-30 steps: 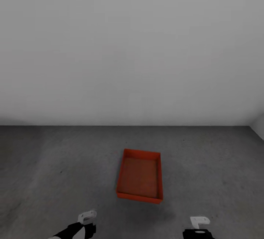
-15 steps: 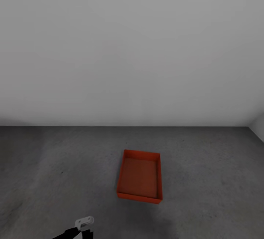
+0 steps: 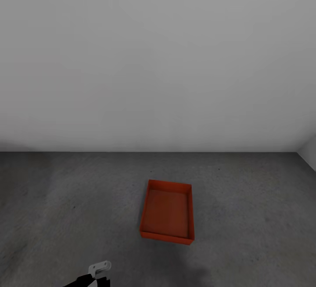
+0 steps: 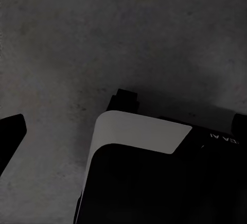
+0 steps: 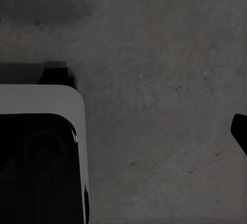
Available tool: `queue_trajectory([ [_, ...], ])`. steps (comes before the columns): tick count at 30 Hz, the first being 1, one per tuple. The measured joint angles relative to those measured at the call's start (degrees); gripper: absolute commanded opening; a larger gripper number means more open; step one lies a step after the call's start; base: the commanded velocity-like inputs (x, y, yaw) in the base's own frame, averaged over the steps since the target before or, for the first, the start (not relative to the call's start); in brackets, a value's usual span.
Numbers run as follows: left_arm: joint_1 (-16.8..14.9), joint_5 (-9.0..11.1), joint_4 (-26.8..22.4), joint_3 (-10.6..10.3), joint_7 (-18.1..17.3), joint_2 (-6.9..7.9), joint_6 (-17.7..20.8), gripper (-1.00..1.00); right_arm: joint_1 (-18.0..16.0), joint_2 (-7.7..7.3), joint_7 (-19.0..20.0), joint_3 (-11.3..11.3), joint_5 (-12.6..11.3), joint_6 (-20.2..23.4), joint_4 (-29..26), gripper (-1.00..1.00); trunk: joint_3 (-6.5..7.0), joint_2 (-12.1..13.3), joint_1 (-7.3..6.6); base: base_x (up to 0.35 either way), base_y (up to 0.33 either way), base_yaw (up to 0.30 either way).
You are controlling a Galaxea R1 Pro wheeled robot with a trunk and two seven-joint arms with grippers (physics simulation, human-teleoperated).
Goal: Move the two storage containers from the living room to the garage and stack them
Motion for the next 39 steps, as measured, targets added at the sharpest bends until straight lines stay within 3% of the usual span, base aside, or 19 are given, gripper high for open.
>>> queue_trajectory([
  [26, -0.22, 0.00, 0.03, 0.00, 0.02, -0.03, 0.71, 1.00, 0.32, 0.10, 0.18, 0.02, 0.25, 0.01, 0.00, 1.00, 0.00, 0.01, 0.03, -0.305, 0.034, 0.000],
  [39, -0.21, -0.07, 0.03, 0.00, -0.17, -0.43, 0.03, 1.00, -0.04, 1.02, 0.16, 0.04, 0.27, -0.27, 0.00, 1.00, 0.00, 0.00, 0.00, -0.039, 0.008, 0.000],
])
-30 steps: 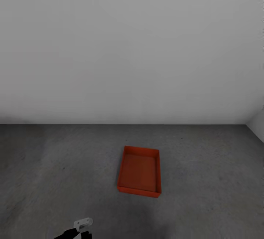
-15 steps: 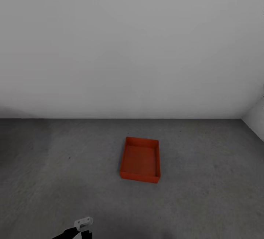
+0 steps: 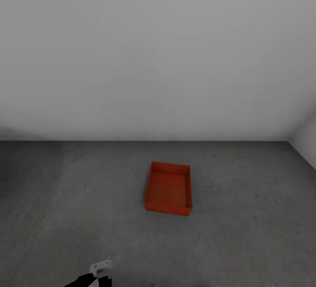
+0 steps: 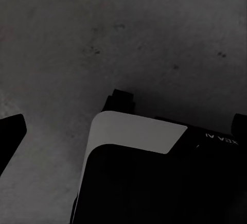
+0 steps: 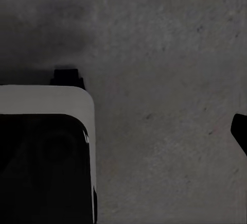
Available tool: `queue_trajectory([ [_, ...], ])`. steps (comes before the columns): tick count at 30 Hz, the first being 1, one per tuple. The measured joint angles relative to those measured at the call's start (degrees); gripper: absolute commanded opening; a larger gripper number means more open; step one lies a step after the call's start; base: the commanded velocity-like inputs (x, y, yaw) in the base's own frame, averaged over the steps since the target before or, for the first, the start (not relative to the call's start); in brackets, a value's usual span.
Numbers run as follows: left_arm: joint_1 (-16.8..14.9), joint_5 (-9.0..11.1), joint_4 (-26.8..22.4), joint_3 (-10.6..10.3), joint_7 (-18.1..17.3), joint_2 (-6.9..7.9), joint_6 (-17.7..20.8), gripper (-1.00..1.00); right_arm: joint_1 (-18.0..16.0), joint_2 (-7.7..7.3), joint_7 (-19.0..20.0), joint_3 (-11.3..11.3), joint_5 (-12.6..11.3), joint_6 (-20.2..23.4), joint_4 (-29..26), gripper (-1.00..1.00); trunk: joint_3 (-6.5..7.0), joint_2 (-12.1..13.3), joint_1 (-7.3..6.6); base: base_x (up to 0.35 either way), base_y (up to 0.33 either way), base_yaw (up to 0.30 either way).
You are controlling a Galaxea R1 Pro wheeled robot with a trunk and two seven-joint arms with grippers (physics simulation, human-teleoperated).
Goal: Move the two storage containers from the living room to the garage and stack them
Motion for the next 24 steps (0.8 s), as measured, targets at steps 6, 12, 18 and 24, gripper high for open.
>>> queue_trajectory([
  [6, 0.01, -0.01, 0.06, 0.00, 0.03, -0.22, 0.67, 1.00, -0.03, 0.16, -0.06, -0.01, -0.08, 0.18, 0.00, 1.00, 0.00, 0.00, 0.00, -0.001, 0.000, 0.000],
  [12, -0.01, -0.03, 0.01, 0.00, -0.13, -0.20, 0.92, 1.00, -0.04, 0.14, -0.16, -0.01, -0.16, 0.22, 0.00, 1.00, 0.00, 0.00, 0.00, 0.000, 0.000, 0.000],
  [18, -0.02, -0.22, -0.07, 0.00, -0.11, -0.25, 0.87, 1.00, -0.04, 0.17, -0.16, -0.01, -0.18, 0.22, 0.00, 1.00, 0.00, 0.00, 0.00, 0.000, 0.000, 0.000],
  [24, -0.01, -0.25, -0.08, 0.00, 0.00, -0.29, 0.83, 1.00, -0.04, 0.22, -0.12, -0.01, -0.18, 0.24, 0.00, 1.00, 0.00, 0.00, 0.00, 0.000, 0.000, 0.000],
])
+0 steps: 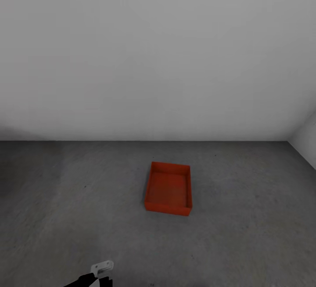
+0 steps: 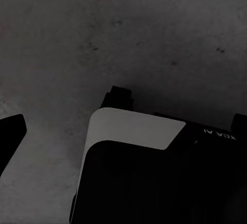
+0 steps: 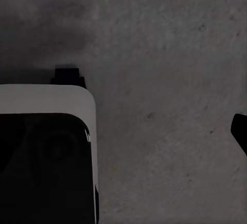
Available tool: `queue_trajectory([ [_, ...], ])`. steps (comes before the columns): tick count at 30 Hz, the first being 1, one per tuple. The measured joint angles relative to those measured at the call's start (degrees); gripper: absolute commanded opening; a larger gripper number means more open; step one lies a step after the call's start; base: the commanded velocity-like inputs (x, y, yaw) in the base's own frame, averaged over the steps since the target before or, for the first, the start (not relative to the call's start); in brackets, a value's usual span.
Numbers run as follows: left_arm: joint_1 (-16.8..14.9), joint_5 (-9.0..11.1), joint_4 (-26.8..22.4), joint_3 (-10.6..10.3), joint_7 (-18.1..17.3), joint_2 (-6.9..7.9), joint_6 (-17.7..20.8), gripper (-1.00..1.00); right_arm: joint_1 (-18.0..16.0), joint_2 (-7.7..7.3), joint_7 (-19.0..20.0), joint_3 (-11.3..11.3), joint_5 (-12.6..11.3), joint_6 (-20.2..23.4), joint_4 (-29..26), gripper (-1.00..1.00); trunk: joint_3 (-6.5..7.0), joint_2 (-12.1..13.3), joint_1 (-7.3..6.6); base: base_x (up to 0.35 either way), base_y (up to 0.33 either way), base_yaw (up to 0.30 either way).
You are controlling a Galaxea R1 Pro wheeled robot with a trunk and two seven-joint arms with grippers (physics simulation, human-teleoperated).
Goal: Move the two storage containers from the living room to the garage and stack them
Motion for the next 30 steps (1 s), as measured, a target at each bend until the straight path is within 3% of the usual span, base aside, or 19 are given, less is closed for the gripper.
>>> queue_trajectory([
  [3, 0.00, 0.04, 0.00, 0.00, 0.00, -0.01, -0.01, 1.00, 0.00, 0.01, 0.02, 0.00, 0.00, 0.05, 0.00, 1.00, 0.00, 0.00, 0.00, 0.000, 0.000, 0.000],
  [30, -0.01, 0.21, 0.07, 0.00, 0.46, -0.11, 0.10, 1.00, -0.03, 0.00, 0.11, 0.00, 0.10, -0.61, 0.00, 1.00, 4.85, 10.82, -5.93, 0.000, 0.000, 0.000],
])
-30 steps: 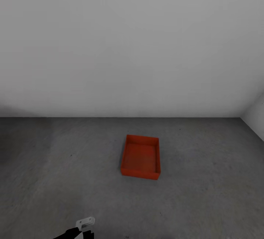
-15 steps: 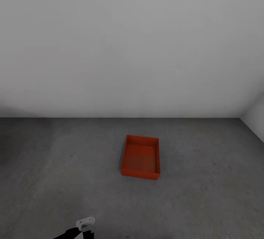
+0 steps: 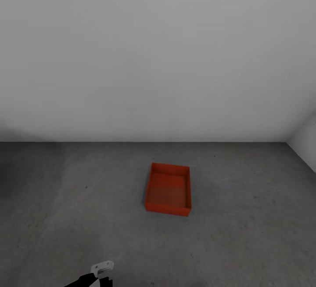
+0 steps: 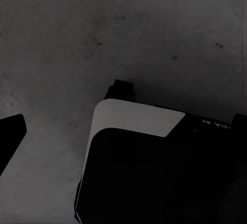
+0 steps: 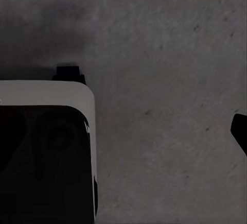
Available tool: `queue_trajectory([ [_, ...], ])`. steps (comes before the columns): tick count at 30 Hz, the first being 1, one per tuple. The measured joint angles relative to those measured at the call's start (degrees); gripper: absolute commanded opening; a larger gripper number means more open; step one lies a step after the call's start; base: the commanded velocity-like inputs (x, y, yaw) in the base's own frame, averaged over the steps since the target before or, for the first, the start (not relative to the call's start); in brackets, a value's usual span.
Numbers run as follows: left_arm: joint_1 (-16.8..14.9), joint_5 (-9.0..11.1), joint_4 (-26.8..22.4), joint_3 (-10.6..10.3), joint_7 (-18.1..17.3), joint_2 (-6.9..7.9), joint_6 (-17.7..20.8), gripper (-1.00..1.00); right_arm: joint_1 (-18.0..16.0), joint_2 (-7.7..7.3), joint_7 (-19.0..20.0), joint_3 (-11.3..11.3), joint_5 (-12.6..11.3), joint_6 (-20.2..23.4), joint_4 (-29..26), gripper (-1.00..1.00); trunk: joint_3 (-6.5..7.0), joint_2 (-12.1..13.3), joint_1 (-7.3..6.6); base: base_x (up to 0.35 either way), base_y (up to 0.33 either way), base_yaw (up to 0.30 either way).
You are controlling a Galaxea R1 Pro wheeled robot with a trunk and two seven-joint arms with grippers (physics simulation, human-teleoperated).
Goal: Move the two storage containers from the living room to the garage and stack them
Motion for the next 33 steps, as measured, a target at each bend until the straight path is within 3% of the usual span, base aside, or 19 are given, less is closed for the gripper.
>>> queue_trajectory([
  [22, 0.00, 0.02, 0.02, 0.00, -0.36, -0.07, 0.04, 1.00, 0.00, -0.02, 1.20, 0.01, 0.40, 0.28, 0.00, 1.00, 3.96, 8.84, -4.84, 0.000, 0.000, 0.000],
  [28, 0.00, 0.02, 0.07, 0.00, -0.42, -0.66, 0.14, 1.00, 0.02, 0.08, 1.38, 0.02, 0.34, 0.53, 0.00, 1.00, 5.04, 11.25, -6.16, 0.000, 0.000, 0.000],
  [33, 0.02, 0.01, 0.02, 0.00, -0.46, -1.42, 0.06, 1.00, 0.13, 0.02, 5.77, -0.03, 0.16, 0.58, 0.00, 1.00, 5.94, 13.26, -7.26, 0.000, 0.000, 0.000],
])
